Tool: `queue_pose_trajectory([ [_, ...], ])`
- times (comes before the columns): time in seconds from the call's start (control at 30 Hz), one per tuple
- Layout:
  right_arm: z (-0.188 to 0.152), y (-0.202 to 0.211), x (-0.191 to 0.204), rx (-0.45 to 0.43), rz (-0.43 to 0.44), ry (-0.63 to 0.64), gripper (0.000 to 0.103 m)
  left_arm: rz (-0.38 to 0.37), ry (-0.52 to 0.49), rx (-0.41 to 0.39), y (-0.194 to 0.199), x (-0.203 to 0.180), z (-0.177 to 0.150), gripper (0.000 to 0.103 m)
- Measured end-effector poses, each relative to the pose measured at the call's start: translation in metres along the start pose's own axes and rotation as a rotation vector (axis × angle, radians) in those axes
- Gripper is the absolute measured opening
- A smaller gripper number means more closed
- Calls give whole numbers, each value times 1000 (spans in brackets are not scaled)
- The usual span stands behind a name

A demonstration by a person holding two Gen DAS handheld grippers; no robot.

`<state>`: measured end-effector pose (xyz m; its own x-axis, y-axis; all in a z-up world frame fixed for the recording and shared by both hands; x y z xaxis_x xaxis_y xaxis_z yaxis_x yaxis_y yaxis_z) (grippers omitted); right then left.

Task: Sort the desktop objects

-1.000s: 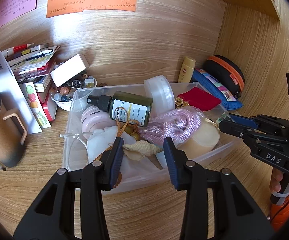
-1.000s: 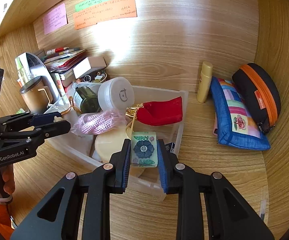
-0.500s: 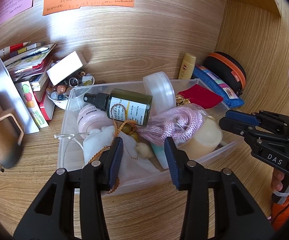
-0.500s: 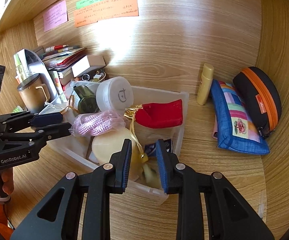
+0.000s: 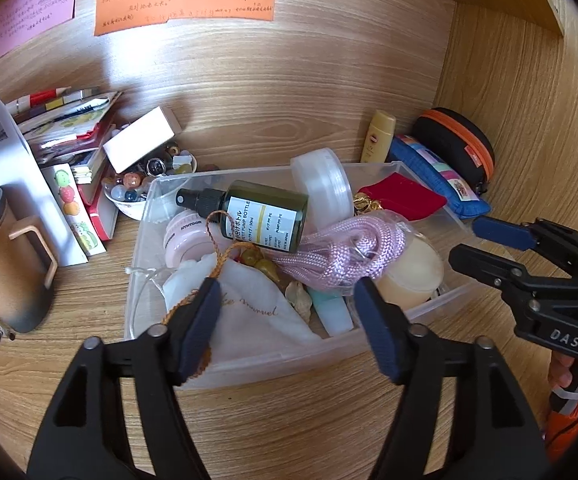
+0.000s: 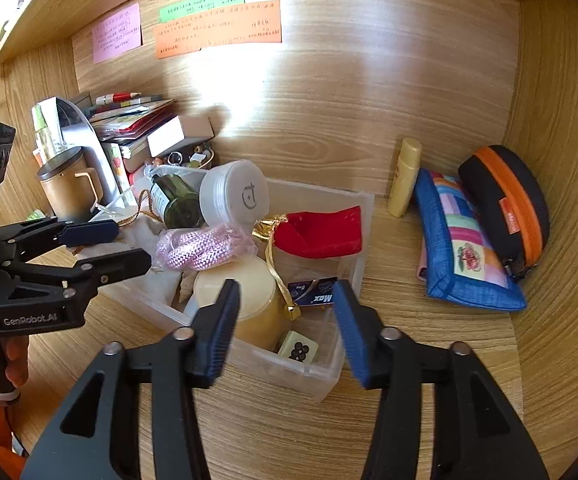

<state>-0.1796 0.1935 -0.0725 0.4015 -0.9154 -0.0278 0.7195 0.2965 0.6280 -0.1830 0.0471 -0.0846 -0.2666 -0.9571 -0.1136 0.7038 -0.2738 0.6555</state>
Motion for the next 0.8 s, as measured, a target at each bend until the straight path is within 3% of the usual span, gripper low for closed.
queue_pose_trajectory([
  [0.2,1,12,0,-20,-19,10,63,15,-9,-11,8,-5,-1,76],
  [0.33,0,20,-1,-34,-46,9,78,16,4,-14,15,-4,-3,88],
  [0.43,0,25,-2,-39,-64,8,83,38,10,-27,22,-2,-4,93],
  [0.63,-2,33,-4,-33,-94,-12,94,93,35,-55,40,5,-6,96],
  [0.8,-4,49,-2,-46,-85,-41,97,161,55,-91,60,11,-8,96],
])
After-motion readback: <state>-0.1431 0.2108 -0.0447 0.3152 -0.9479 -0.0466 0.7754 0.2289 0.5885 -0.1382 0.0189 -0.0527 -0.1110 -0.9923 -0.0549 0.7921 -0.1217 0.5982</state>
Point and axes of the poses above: each gripper's, at about its wrist camera, not at the fingertips, and y roughly against the way its jaws point, x to its left, z to its top, the point moved 7 cm from there along -y, roughly the way its jaws point, and after that the axes turned 1 degree about -z, right-handed, at the moved point
